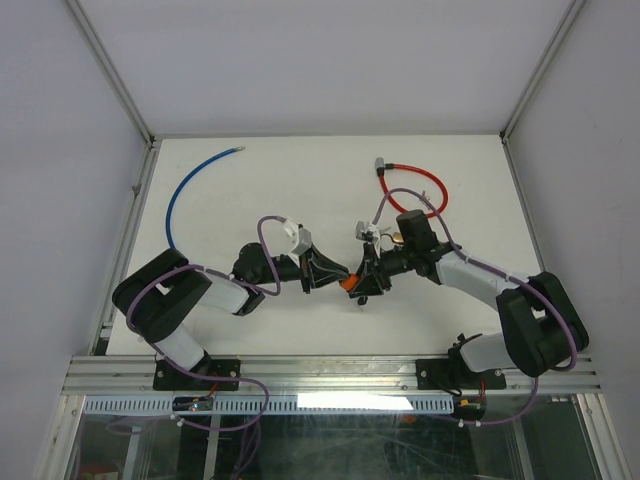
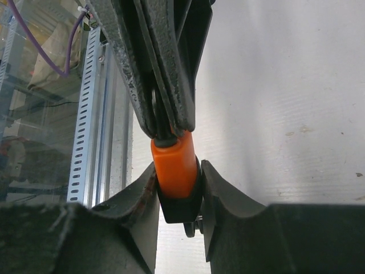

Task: Lock with the key
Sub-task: Lock the lock.

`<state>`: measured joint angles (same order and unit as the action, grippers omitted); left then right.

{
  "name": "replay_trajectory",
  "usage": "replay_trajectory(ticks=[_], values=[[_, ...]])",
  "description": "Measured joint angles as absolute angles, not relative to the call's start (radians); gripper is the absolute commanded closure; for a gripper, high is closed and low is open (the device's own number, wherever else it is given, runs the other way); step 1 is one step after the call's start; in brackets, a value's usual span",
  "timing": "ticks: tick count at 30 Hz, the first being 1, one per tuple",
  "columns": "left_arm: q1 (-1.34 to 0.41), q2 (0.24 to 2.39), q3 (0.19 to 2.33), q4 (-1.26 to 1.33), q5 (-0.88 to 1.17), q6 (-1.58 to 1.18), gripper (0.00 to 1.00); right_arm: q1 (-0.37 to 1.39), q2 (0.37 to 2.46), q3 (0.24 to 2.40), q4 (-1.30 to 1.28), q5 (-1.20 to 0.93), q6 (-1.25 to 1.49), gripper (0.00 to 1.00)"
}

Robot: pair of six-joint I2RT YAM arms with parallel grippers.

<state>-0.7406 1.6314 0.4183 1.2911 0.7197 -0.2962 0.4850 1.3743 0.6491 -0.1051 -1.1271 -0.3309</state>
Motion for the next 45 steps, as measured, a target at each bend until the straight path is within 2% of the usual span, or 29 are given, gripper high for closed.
replay_trajectory(ticks=[15, 20, 30, 45], values=[[-0.819, 1.672, 0.375, 1.374, 0.593, -0.266, 1.0, 0.466, 1.374, 0.616, -0.099, -1.131, -0.334, 1.0], [-0.831, 1.706, 0.377, 1.389, 0.55, -0.26, 1.0, 0.45, 1.359, 0.606, -0.094, -1.072, -0.323, 1.0], [-0.838, 1.751, 0.416, 1.412, 0.551, -0.258, 1.0, 0.419, 1.32, 0.59, -0.094, -1.054, -0.291, 1.0], [-0.866, 1.85, 0.455, 1.471, 0.506, -0.33, 1.0, 0.346, 1.309, 0.519, 0.041, -1.084, -0.075, 1.0]])
